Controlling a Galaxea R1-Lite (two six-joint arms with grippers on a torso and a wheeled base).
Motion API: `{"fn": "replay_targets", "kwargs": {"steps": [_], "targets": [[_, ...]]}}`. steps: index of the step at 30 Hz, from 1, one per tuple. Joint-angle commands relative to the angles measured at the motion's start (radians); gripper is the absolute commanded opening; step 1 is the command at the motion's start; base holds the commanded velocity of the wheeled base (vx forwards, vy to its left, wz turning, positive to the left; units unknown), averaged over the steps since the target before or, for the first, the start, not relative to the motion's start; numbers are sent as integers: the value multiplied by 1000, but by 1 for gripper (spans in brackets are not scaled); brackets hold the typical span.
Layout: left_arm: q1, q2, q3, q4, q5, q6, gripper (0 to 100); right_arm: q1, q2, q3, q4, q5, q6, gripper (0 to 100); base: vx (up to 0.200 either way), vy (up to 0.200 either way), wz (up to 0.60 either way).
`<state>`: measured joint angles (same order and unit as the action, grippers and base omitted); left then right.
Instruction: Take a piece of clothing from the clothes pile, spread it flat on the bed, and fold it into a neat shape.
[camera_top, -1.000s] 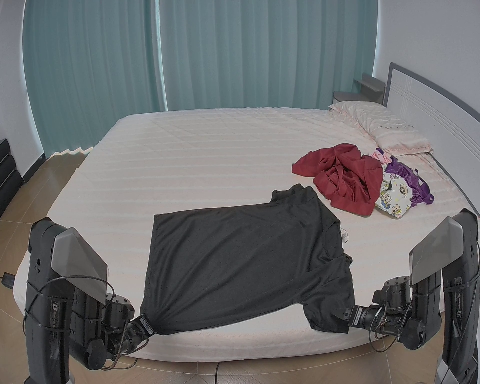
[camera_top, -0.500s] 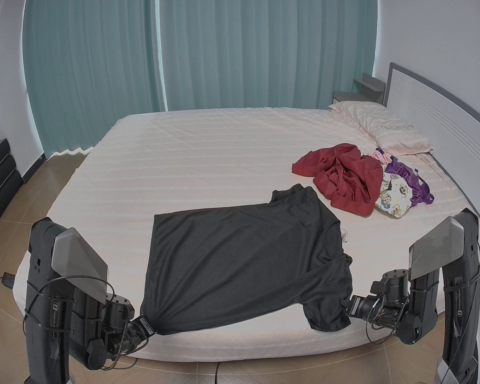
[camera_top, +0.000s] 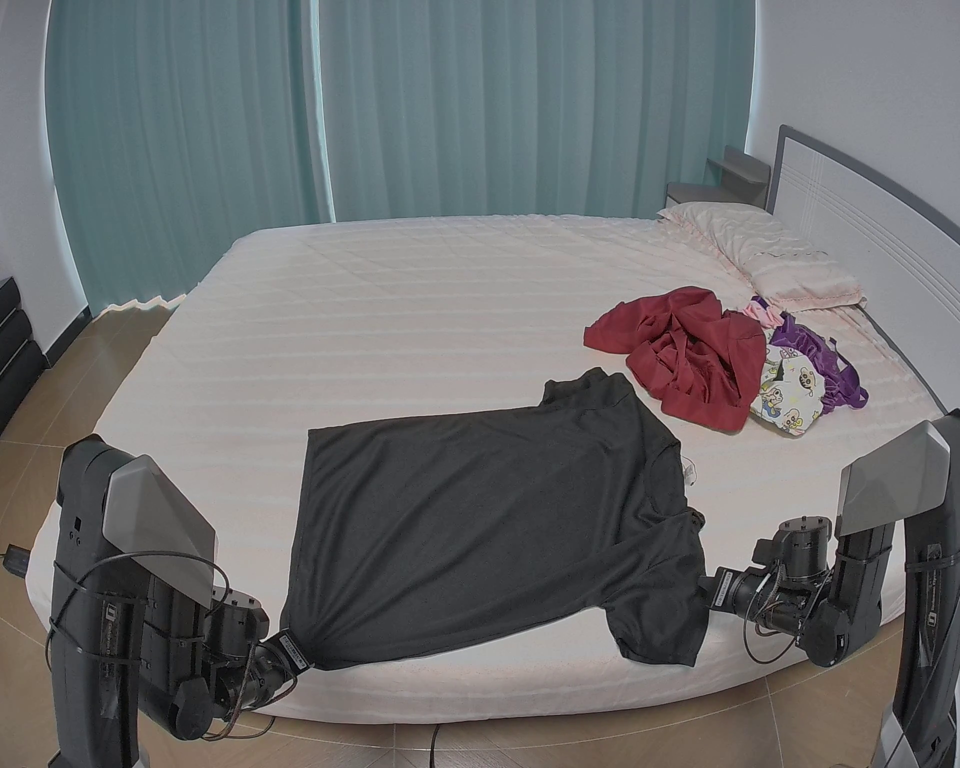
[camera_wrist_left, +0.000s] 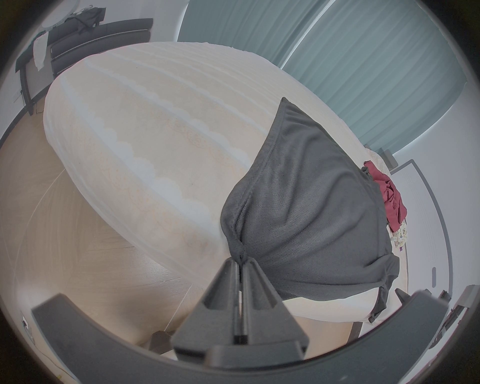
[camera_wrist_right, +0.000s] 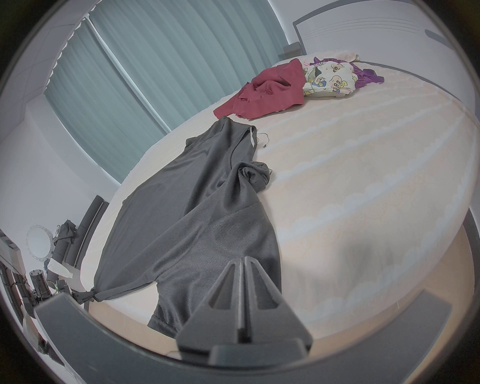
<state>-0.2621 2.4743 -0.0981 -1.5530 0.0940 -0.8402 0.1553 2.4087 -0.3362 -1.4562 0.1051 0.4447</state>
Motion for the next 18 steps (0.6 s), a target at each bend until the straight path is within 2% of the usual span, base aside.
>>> {"fn": "replay_targets", "kwargs": {"steps": [1,2,16,17,18], "targets": [[0,2,0,-18,1,0,0,-8,3,-29,25,1,0,0,0,0,0],[0,2,0,-18,1,0,0,-13,3,-35,36,1,-1,100,0,0,0],[0,2,0,-18,0,0,0,-19,38,-109,97,19,-49,100,0,0,0],[-2,3,0,-18,0,0,0,-17,44,-116,109,19,-49,0,0,0,0],[-2,5,0,-18,0,0,0,-17,52,-133,129,19,-49,0,0,0,0]]}}
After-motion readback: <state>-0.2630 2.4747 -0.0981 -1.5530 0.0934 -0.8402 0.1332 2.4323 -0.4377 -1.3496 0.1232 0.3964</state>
